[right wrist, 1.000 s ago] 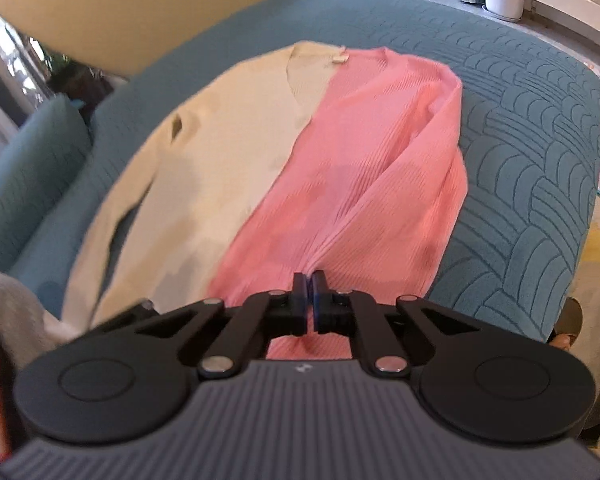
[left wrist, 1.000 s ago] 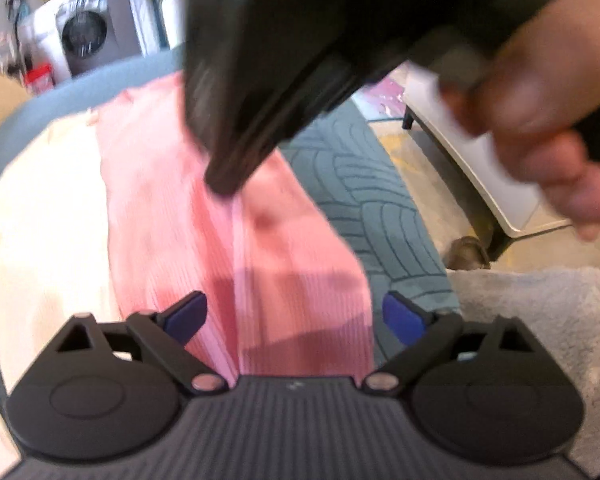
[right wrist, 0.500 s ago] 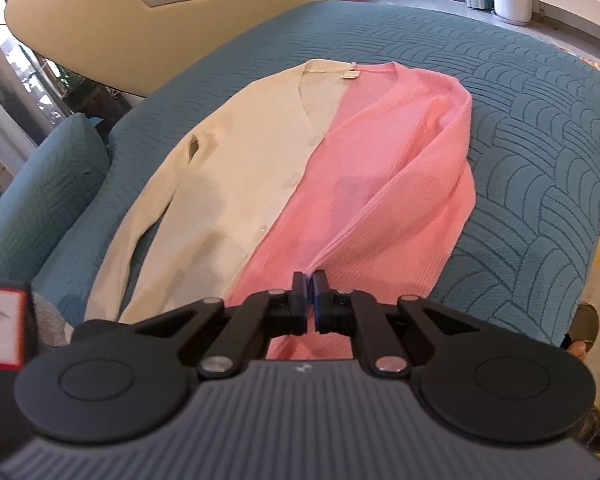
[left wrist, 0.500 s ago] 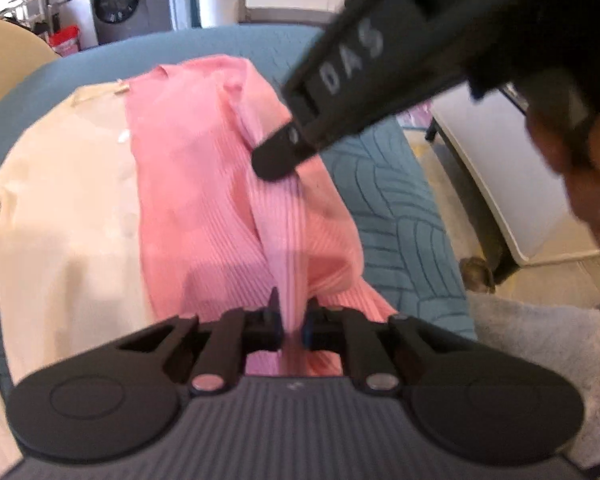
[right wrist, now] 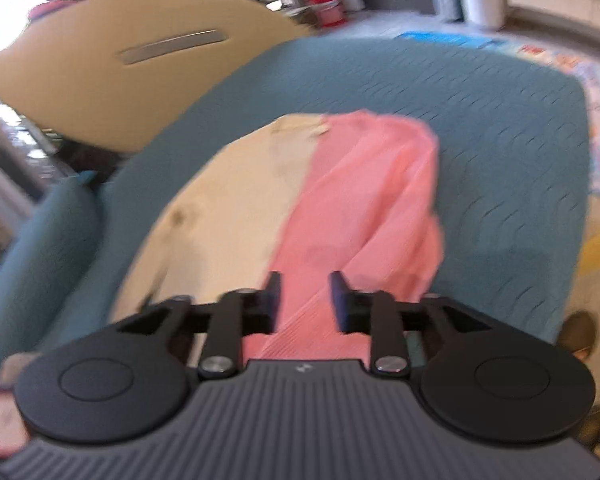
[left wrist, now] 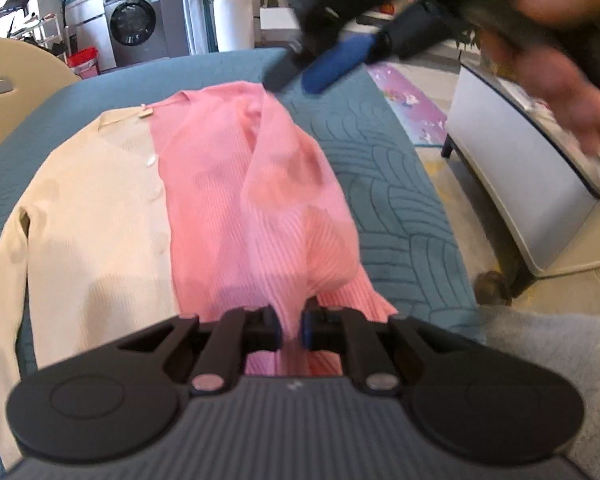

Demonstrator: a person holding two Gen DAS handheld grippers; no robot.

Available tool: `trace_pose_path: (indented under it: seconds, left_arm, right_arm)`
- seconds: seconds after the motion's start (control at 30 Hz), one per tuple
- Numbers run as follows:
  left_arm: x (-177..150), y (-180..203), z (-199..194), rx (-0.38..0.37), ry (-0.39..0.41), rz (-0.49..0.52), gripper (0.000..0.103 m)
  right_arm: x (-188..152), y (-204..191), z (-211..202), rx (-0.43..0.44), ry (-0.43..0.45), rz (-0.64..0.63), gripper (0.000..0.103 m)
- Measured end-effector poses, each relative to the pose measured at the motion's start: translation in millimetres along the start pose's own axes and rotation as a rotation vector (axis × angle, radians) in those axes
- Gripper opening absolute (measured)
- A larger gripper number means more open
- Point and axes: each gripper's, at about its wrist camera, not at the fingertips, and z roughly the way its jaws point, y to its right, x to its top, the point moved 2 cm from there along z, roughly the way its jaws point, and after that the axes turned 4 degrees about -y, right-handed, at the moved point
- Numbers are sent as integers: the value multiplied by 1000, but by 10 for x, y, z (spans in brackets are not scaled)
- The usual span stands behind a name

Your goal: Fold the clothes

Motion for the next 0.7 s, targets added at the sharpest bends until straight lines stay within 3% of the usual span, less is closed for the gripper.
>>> trace_pose_path:
  seconds: [0.1,0.3,0.4,0.5,0.57,0.63,0.7]
  left_arm:
    - [-31,-15,0,2,-4,8,10]
    - [-35,5,-24,14,13,31,10]
    - [-38,20,-27,10,16,38,10]
    - [-33,5,-35,2,22,35,10]
    - [-29,-15,-51,-4,26,27,10]
    - [-19,-46,-81,-7,34,13,10]
    - [-8,-94,-147,-1,55,-15,10]
  right_arm:
    - [299,89,309,-132,-17,-36,46]
    - [844,257,940,-265,-81,-46,46]
    - [1076,381,1401,-416,-146,-88,45]
    - [1145,608,1706,-419,-215,-17,45]
    - [1156,710,1794,-376,-228,37,44]
    - [1171,723,1743,-327,-184,57,9]
    - [1193,681,1651,-285,-130,53,7]
